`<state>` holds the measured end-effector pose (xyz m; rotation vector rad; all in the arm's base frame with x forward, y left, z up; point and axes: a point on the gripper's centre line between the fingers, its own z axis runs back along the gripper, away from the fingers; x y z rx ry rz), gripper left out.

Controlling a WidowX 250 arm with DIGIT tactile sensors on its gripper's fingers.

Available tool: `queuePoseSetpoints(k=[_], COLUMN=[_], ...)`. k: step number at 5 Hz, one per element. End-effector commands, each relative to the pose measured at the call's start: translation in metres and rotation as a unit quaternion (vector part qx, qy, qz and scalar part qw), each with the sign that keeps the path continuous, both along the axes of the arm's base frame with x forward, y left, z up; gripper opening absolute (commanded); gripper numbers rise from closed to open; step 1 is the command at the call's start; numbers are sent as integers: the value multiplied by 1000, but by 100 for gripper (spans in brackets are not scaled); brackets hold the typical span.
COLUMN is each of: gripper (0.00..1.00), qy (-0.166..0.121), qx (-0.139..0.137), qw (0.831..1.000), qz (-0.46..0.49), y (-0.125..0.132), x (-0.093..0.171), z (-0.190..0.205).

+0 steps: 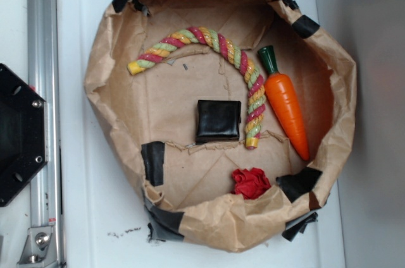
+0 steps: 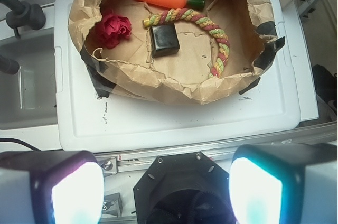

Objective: Grab the black box.

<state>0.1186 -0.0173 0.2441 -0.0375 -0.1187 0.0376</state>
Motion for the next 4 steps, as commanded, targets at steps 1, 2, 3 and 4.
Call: queuePoseSetpoints(k=[1,2,3,4], gripper=[100,100,100,100], qy=[0,-14,-25,-13], qx=[0,-25,-10,-9], qw=[1000,999,999,1000], qz=[0,25,26,5], y=[0,6,15,17], x=[0,37,66,98], z=[0,-19,-34,-74])
